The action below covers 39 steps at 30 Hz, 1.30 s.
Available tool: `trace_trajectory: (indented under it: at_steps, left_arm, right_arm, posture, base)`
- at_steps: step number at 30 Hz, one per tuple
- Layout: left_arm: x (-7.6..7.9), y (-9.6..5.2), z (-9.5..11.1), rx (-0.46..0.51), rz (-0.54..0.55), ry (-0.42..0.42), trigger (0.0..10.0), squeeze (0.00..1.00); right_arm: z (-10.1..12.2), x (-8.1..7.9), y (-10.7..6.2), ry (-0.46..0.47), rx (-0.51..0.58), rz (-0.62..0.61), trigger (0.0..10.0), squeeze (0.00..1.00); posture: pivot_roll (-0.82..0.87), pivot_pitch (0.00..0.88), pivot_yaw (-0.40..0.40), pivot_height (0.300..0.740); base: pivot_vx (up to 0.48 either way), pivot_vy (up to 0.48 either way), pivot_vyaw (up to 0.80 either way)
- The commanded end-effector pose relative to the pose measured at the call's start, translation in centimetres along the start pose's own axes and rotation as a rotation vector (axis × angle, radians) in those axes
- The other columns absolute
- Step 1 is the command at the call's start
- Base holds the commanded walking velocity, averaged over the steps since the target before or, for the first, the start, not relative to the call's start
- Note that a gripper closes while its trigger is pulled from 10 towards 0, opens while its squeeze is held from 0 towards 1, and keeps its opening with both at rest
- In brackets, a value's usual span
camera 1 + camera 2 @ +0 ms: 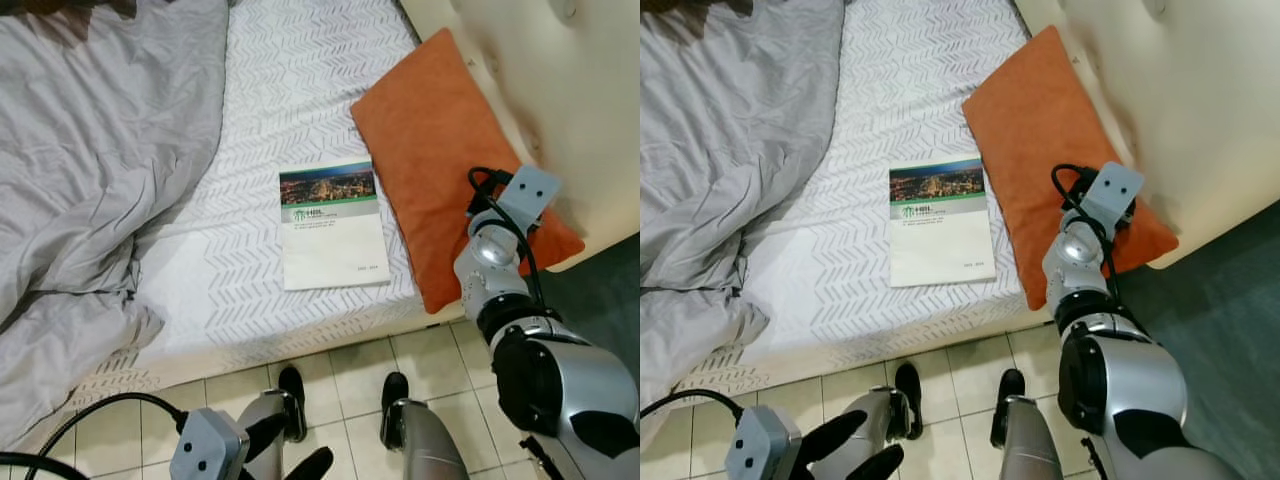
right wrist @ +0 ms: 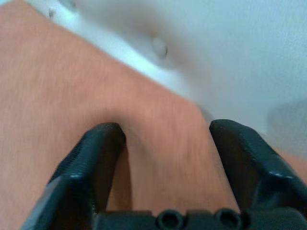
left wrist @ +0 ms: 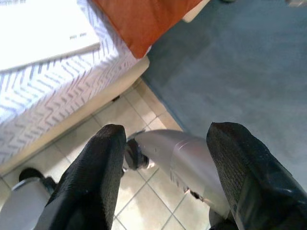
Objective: Clean up the room
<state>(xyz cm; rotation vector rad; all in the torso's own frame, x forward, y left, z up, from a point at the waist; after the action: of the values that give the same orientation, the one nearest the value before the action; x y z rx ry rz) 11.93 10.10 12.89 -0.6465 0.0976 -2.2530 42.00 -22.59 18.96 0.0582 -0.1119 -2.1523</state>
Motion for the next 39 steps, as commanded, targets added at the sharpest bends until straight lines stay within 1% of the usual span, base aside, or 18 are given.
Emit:
trace_trajectory:
  at_steps: [1, 2, 3, 10, 11, 14, 15, 16, 18, 19, 24, 25, 27, 28, 32, 34, 36, 39]
  left_arm:
    - [-0.1, -0.1, -0.6, -0.021, 0.01, -0.017, 10.0, 0.0]
    - [-0.1, -0.1, -0.6, -0.021, 0.01, -0.017, 10.0, 0.0]
    - [-0.5, 0.1, -0.5, -0.019, 0.013, -0.015, 10.0, 0.0]
    - [-1.3, 0.4, -1.4, -0.045, 0.044, -0.034, 10.0, 0.0]
    - [-2.0, 0.7, -2.3, -0.055, 0.063, -0.05, 10.0, 0.0]
    - [-3.0, 1.4, -3.0, -0.055, 0.076, -0.04, 10.0, 0.0]
    - [-3.0, 1.4, -3.0, -0.055, 0.076, -0.04, 10.0, 0.0]
    - [-4.5, 2.3, -2.8, -0.033, 0.097, -0.004, 10.0, 0.0]
    - [-5.0, 2.5, -2.6, -0.022, 0.105, 0.01, 10.0, 0.0]
    - [-7.2, 3.4, -2.2, -0.002, 0.168, 0.048, 10.0, 0.0]
    - [-13.4, 4.4, -0.9, 0.081, 0.456, 0.098, 10.0, 0.0]
    - [-14.7, 4.6, -0.1, 0.123, 0.515, 0.103, 10.0, 0.0]
    - [-14.9, 4.7, 0.1, 0.135, 0.523, 0.104, 10.0, 0.0]
    - [-15.1, 5.0, 0.7, 0.157, 0.525, 0.108, 10.0, 0.0]
    - [-15.8, 6.0, 2.8, 0.235, 0.544, 0.166, 10.0, 0.0]
    - [-15.9, 6.0, 3.1, 0.249, 0.555, 0.183, 10.0, 0.0]
    - [-16.2, 4.6, 3.1, 0.297, 0.616, 0.19, 10.0, 0.0]
    - [-16.3, 3.5, 2.9, 0.325, 0.661, 0.187, 10.0, 0.0]
  right_arm:
    - [1.8, 0.3, 0.5, -0.014, 0.076, -0.027, 10.0, 1.0]
    - [1.8, 0.3, 0.5, -0.014, 0.076, -0.027, 10.0, 1.0]
    - [2.0, 0.2, 0.5, -0.063, 0.1, -0.01, 10.0, 1.0]
    - [1.0, -0.1, 0.0, -0.085, 0.095, 0.028, 10.0, 1.0]
    - [-0.3, 0.0, -0.6, -0.074, 0.084, 0.04, 10.0, 1.0]
    - [-1.4, 0.1, -1.3, -0.078, 0.089, 0.055, 10.0, 1.0]
    - [-1.4, 0.1, -1.3, -0.078, 0.089, 0.055, 10.0, 1.0]
    - [-2.5, 0.2, -2.7, -0.088, 0.141, 0.091, 10.0, 1.0]
    - [-2.8, 0.2, -3.3, -0.092, 0.167, 0.106, 10.0, 1.0]
    - [-3.8, 0.8, -5.1, -0.084, 0.196, 0.142, 10.0, 1.0]
    - [-7.4, 3.5, -8.9, -0.018, 0.087, 0.236, 10.0, 1.0]
    - [-8.5, 4.8, -10.0, -0.025, 0.06, 0.263, 10.0, 1.0]
    - [-8.9, 5.2, -10.3, -0.031, 0.052, 0.266, 10.0, 1.0]
    - [-9.5, 6.2, -10.8, -0.043, 0.036, 0.259, 10.0, 1.0]
    - [-10.4, 9.3, -12.3, -0.07, 0.002, 0.237, 10.0, 1.0]
    - [-10.4, 9.9, -12.7, -0.073, -0.008, 0.23, 10.0, 1.0]
    - [-10.7, 11.6, -14.7, -0.059, -0.047, 0.233, 10.0, 1.0]
    - [-11.0, 12.2, -16.0, -0.053, -0.071, 0.261, 10.0, 1.0]
  posture:
    - [0.2, 0.479, 0.049, 0.74]
    - [0.2, 0.479, 0.049, 0.74]
    - [0.19, 0.473, 0.042, 0.74]
    - [0.17, 0.474, 0.025, 0.74]
    - [0.15, 0.44, 0.003, 0.74]
    - [0.12, 0.394, -0.015, 0.74]
    - [0.12, 0.394, -0.015, 0.74]
    - [0.09, 0.32, -0.033, 0.74]
    - [0.09, 0.32, -0.033, 0.74]
    - [0.07, 0.262, -0.047, 0.74]
    - [0.0, 0.081, -0.047, 0.74]
    - [-0.02, 0.043, -0.044, 0.74]
    - [-0.02, 0.043, -0.044, 0.74]
    - [-0.02, 0.0, -0.043, 0.74]
    - [-0.03, 0.0, -0.03, 0.74]
    - [-0.03, 0.0, -0.03, 0.74]
    - [-0.04, 0.0, -0.036, 0.74]
    - [-0.03, 0.0, -0.041, 0.74]
  base:
    - [0.0, 0.0, 0.0]
    - [0.0, 0.0, 0.0]
    - [0.0, 0.0, 0.0]
    - [0.0, 0.0, 0.0]
    - [0.0, 0.0, 0.0]
    - [0.0, 0.0, 0.0]
    - [0.0, 0.0, 0.0]
    - [0.0, 0.0, 0.0]
    - [0.0, 0.0, 0.0]
    - [0.0, 0.0, 0.0]
    - [0.0, 0.0, 0.0]
    - [0.0, 0.0, 0.0]
    - [0.0, 0.0, 0.0]
    - [0.0, 0.0, 0.0]
    - [0.0, 0.0, 0.0]
    - [0.0, 0.0, 0.0]
    - [0.0, 0.0, 0.0]
    - [0.0, 0.0, 0.0]
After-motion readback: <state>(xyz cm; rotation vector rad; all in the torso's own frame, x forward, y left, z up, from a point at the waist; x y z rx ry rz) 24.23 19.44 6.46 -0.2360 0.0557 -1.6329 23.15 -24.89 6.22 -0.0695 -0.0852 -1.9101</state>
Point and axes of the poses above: a point about 5 cm out from each wrist's last joint towards the gripper, its own y axis pointing out of the wrist towards the gripper, its own z axis along the axis of the wrist's last joint, x = y × z, the point moved 3 cm from there along y, pointing out of the wrist towards the gripper, and after that the axes turned 10 degrees about -y, right-handed, at the moved point
